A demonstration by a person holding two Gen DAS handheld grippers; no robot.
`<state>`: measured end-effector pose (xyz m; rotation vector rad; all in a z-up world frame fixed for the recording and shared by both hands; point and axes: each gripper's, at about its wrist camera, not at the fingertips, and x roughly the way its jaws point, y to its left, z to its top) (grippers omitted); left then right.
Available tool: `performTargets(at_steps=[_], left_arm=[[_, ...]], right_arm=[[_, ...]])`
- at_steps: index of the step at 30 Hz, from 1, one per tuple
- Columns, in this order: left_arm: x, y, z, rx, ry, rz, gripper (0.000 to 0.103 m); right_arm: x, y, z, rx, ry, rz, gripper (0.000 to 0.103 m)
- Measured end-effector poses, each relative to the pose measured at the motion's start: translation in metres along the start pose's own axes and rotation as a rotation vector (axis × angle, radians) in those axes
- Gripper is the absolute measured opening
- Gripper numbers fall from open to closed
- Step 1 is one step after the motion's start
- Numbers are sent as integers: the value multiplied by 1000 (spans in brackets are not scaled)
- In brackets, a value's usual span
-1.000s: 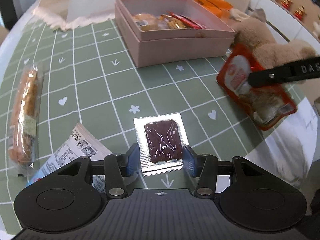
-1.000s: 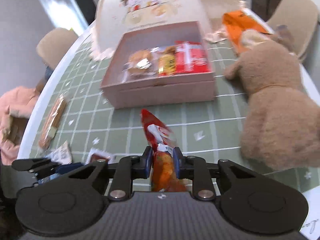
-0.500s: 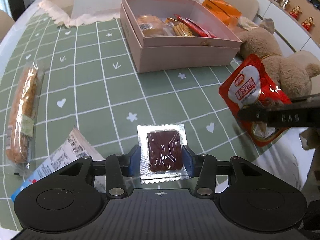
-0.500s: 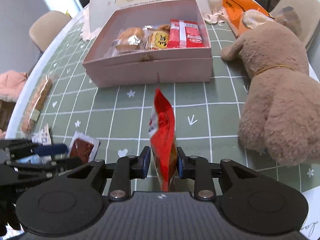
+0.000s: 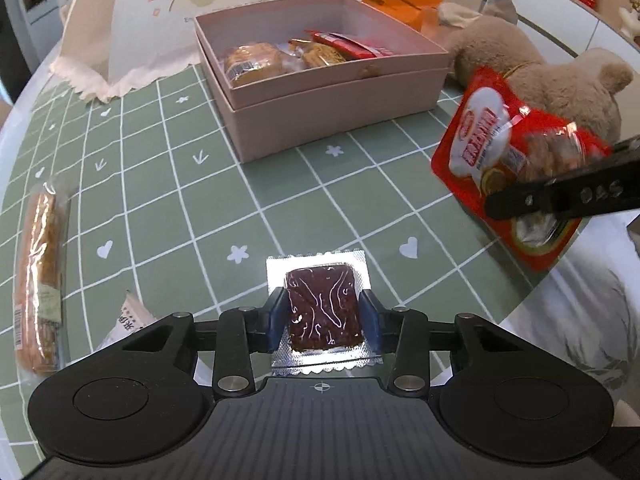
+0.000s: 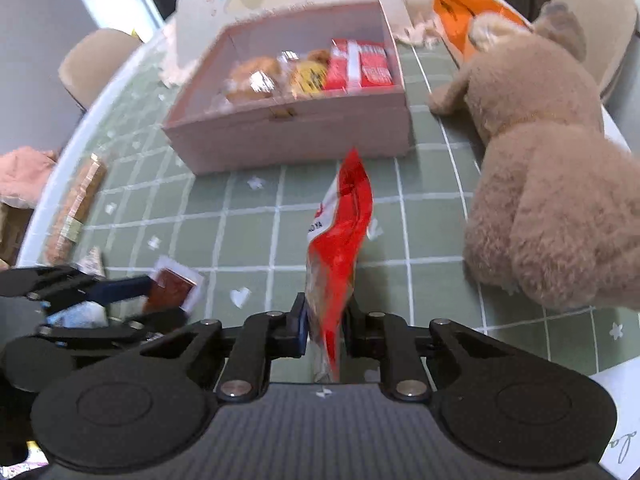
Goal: Organize snacks
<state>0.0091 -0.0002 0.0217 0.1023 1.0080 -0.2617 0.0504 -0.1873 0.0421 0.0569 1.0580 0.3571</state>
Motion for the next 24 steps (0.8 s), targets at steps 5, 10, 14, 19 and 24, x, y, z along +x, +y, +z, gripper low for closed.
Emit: performTargets(at_steps=[5,10,14,19,24], left_arm=[[-6,3,1,-23,-38,-64,43],[-18,7,11,-41,-89,-95,43],[-27,9,25,-49,-114,-121,43],[-15,13,24,-108,-57,-155,43],[-9,15,5,-155,-3,-173,43]], right_arm=[[-25,1,12,11,-51,45,15],[-49,-4,22,17,-102,78,4],[-52,-6,25,8,-108,84,4],[-39,-2,24,3,-111,67,7],[-3,0,28,32,-103,46,38]])
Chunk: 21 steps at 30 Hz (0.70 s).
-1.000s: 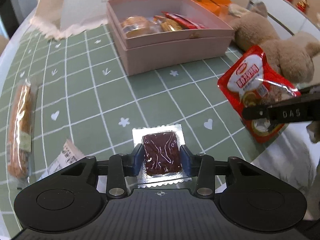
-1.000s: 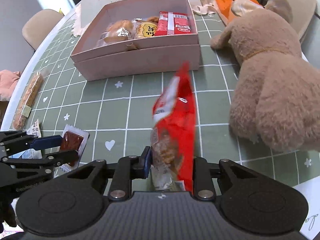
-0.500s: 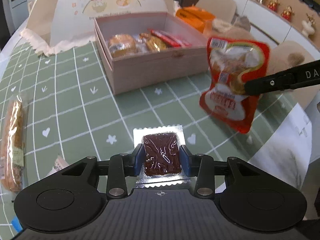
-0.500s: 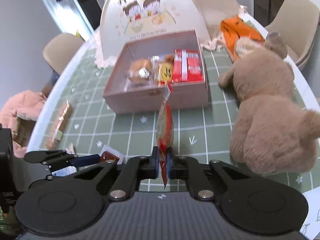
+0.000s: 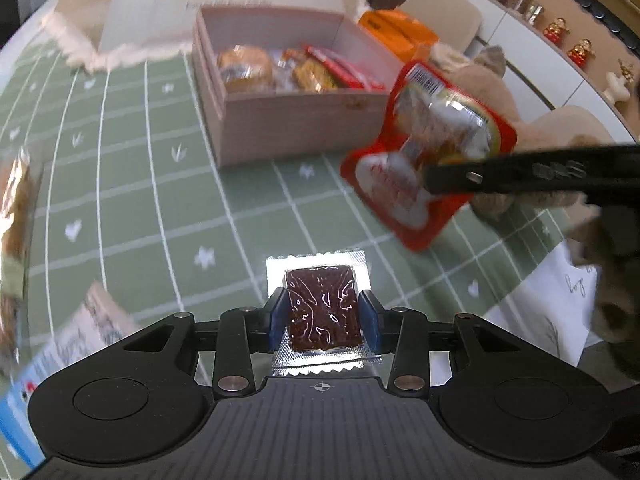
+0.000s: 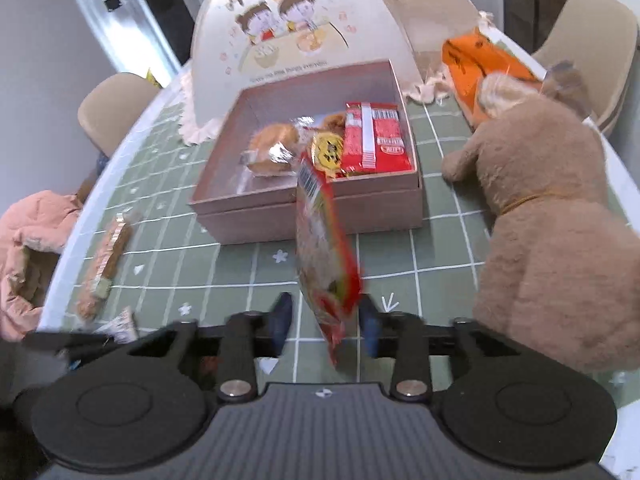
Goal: Organize snacks
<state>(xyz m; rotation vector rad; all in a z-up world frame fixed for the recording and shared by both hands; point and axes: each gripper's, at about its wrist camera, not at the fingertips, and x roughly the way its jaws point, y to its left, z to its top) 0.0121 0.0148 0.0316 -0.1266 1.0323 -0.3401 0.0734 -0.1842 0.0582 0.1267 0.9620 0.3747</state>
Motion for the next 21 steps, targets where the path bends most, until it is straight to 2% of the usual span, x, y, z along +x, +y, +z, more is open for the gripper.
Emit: performTargets(at_steps=[5,8,10,13,16,19,21], left_arm=[[-7,8,-13,-31,10,-1,43],[-11,13,-17,-48,6,1,43],[-11,17,-19,-63,10,-1,43],[-7,19,-21,-75,28,-11,43],[-5,16,-20,-61,33,-15,43],[-7,15,-21,-51,36,-18,43],[-8,17,-23,-54,41,-15,43]], right_arm=[[38,6,-2,-15,49,-39,38],[39,8,-2,-13,52,1,28],[34,13,-1,-28,36,31,28],[32,26,8,-59,18,69,28],[40,35,14,-67,-21,37,38],[55,29,18,-12,9,-6,38],[60,18,18,56,31,14,38]])
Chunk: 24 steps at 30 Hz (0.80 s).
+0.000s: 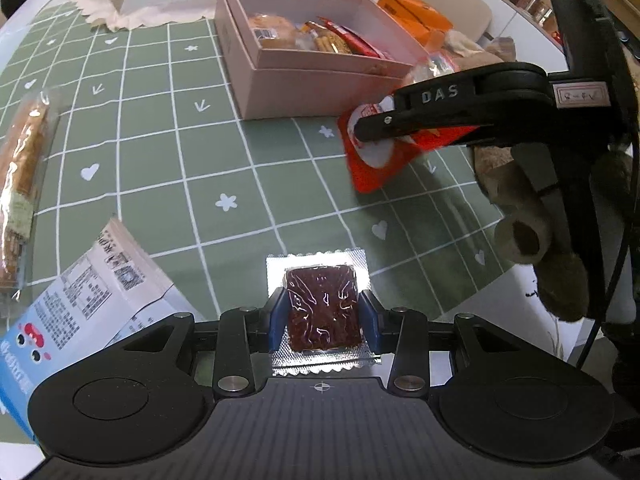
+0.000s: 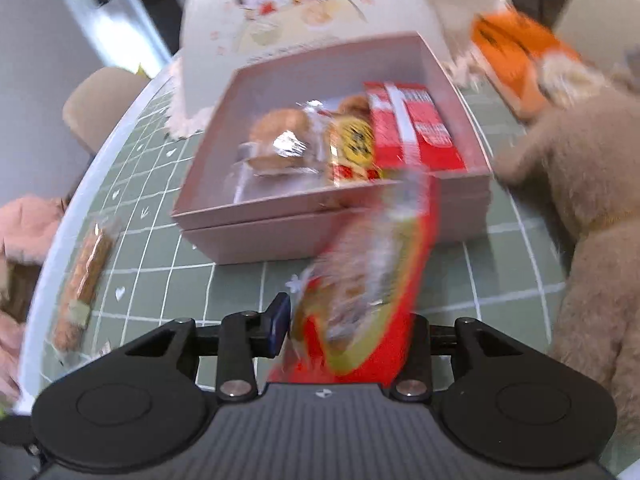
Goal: Organize snacks
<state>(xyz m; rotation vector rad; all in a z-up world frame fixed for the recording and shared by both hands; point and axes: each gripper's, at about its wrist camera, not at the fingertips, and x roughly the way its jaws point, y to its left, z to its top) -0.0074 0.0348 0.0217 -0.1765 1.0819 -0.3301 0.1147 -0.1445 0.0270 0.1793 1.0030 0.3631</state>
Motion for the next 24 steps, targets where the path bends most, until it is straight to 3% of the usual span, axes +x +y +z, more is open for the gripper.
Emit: performTargets(at_steps=[3,5,9,14,18,21,24], left_arm=[[-1,4,-3,-16,-4,-6,43],[-2,5,-4,-21,-7,-9,43],[-1,6,-3,-18,-15,-10,43],[-3,6,3,-35,-40,-32,43],[-22,8,30,-117,-151,-150,43],[-45,1,65,-100,-280,-157,43],[-55,-6,100,-70,-349,-142,43]], right_arm=[[2,-14,-3,73,22,31,38],[-2,-17,-6,71,45,62,21],[-28,-6,-14,3,69,93,19],[-78,-1,-22,-71,39,93,19],[-113,-9,-15,-88,-44,52,13],[-123,-18,-6,-70,-83,36,7],[-125,-23,-4,-61,-82,67,7]])
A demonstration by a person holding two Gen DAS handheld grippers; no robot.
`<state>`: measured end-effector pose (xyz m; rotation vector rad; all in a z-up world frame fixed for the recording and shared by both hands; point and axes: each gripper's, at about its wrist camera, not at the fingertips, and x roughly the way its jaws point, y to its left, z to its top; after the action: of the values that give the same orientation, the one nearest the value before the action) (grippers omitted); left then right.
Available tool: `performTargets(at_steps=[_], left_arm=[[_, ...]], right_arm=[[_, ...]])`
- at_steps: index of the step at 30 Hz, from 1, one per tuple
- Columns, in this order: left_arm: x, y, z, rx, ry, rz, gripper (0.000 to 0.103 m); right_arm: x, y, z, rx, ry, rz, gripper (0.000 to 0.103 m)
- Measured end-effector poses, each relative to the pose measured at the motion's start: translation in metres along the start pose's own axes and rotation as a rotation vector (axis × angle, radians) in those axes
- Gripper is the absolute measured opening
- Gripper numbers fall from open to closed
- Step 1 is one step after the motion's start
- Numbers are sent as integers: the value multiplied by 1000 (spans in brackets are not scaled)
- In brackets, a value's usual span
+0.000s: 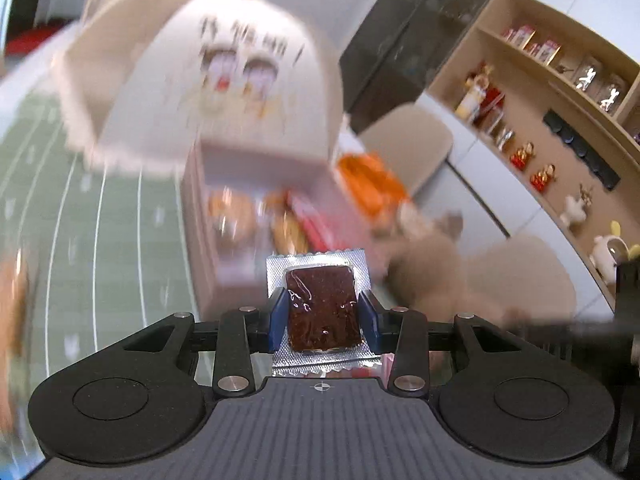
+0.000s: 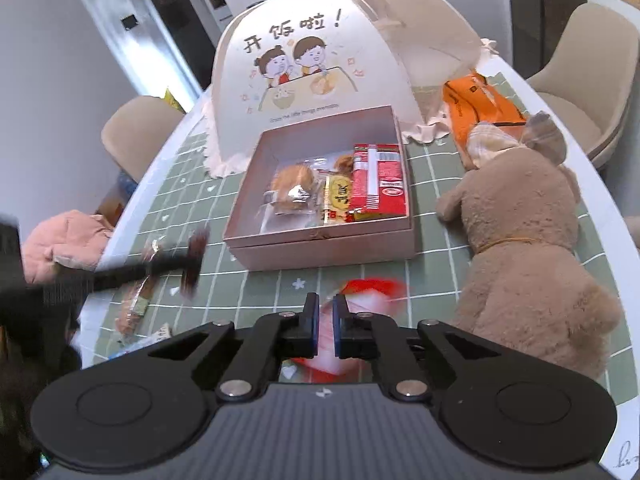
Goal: Organize snacks
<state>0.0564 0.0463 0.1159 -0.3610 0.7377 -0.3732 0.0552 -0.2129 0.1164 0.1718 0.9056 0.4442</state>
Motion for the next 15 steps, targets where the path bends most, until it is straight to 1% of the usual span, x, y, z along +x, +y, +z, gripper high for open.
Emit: performTargets(at_steps=[2,4,6,8,9,10,11,13,15], left_arm=[[7,-3,12,4,1,22,43],[15,-3,9,2,30,38,43],[22,3,-5,-8,85,54,43],[32,9,-26,-26,163,76,43],[37,11,-35,-32,196,92,43],[43,11,-46,-32,237,115,43],[46,12,-53,-23,268,136,43],[50,9,-68,5,311,174,43],[45,8,-79,13,330,179,43]], right_arm=[[2,1,-3,-24,7,-16,7],[6,6,-9,-79,22,-55,8],[10,6,-15,-130,31,-89,18],[19,4,-20,-177,42,-124,51],[26,3,-21,-195,33,-156,53],[32,1,-22,-206,18,-177,53],[38,0,-21,-214,6,-182,53],[55,-7,-15,-192,13,-155,53],[76,-13,-9,-143,44,-113,53]])
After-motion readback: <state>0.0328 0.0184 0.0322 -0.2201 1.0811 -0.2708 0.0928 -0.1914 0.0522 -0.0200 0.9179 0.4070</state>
